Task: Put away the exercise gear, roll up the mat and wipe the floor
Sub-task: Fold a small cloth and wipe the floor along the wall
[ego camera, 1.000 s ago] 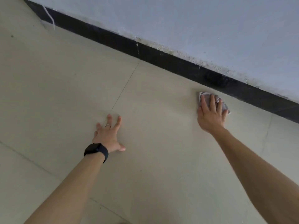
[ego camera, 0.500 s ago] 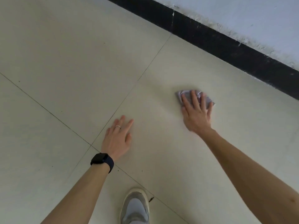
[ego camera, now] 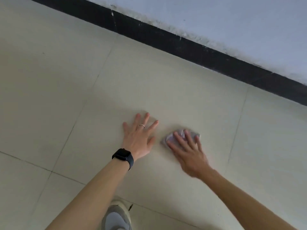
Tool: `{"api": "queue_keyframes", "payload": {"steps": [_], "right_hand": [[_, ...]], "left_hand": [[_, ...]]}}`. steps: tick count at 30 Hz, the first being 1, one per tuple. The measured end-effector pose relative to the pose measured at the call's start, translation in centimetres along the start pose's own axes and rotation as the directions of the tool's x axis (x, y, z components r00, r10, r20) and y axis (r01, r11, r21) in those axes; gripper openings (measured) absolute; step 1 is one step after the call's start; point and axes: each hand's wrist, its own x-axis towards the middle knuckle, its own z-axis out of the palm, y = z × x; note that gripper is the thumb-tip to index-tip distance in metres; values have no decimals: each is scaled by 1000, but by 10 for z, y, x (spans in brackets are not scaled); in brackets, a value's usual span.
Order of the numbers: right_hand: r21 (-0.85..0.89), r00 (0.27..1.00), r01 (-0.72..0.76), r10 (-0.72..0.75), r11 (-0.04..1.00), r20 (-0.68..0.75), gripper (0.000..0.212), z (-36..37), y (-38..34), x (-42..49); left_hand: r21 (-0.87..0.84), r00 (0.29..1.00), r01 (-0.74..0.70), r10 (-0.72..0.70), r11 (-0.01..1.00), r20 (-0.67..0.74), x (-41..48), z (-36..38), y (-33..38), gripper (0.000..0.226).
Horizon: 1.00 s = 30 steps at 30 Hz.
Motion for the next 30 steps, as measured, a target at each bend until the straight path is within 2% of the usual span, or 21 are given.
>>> {"api": "queue_keyframes", "payload": {"steps": [1,3,5,6,8,10,12,14,15,16,17,19,20,22,23,24,25,27,28,29,30], "right_hand": [[57,983,-178,180,982,-30,55,-18,33,28],[168,891,-440,453,882,-44,52,-50,91,73],[272,820,-544,572,794,-28,51,-63,113,87],[285,816,-546,577,788,-34,52,-59,107,82],[217,885,-438,461,872,-66,56,-33,64,48],[129,981,-162,174,978,-86,62,-1,4,-5],[44,987,159,-156,986,-48,61,17,-22,-45],[16,971,239,-239,971,-6,57,11,9,-33],[0,985,162,-162,987,-60,56,3,35,-14],[30,989,-5,9,1000,-147,55,-8,67,12],[118,954,-218,237,969,-183,53,-22,103,38],[303,757,-578,636,758,-148,50,-55,169,80],[373,642,-679,758,633,-116,51,-65,189,95],[429,481,-779,875,458,-59,55,-72,195,118],[430,474,-784,879,448,-53,57,-74,184,127],[408,532,-755,844,513,-75,59,-76,169,136],[357,636,-690,763,630,-118,59,-76,149,143],[233,862,-455,491,859,-127,55,-76,112,149],[212,917,-361,387,908,-97,53,-75,102,145],[210,935,-322,346,923,-84,52,-74,106,137],[224,922,-348,376,910,-94,51,-71,120,126]], "left_hand": [[14,1000,2,-1,1000,-20,10,0,8,62],[34,999,6,-5,999,-45,29,-3,17,61],[44,999,7,-5,999,-46,46,-8,22,61],[48,999,7,-5,999,-46,55,-13,23,61],[55,999,8,-6,998,-46,72,-23,26,61],[57,1000,14,-12,998,-29,92,-34,32,62],[20,999,50,-50,999,1,108,-43,43,64],[-38,995,104,-104,994,2,116,-47,52,65],[-47,992,123,-124,991,-8,117,-47,54,66],[-44,991,131,-131,990,-18,116,-46,55,66],[-40,991,131,-132,991,-22,117,-44,54,67],[-61,991,131,-132,990,-16,119,-41,51,67],[-74,991,134,-136,988,-12,121,-41,49,68],[-80,989,147,-148,986,-8,123,-42,48,68],[-77,988,153,-154,985,-4,122,-42,49,68],[-71,988,154,-155,986,-5,121,-42,50,68],[-62,988,151,-152,987,-11,120,-42,50,68],[-70,988,153,-154,986,-15,120,-44,50,69],[-82,987,160,-161,984,-5,120,-44,49,69],[-93,986,166,-167,982,2,120,-45,49,69],[-100,986,167,-167,981,6,120,-46,50,69]]}}
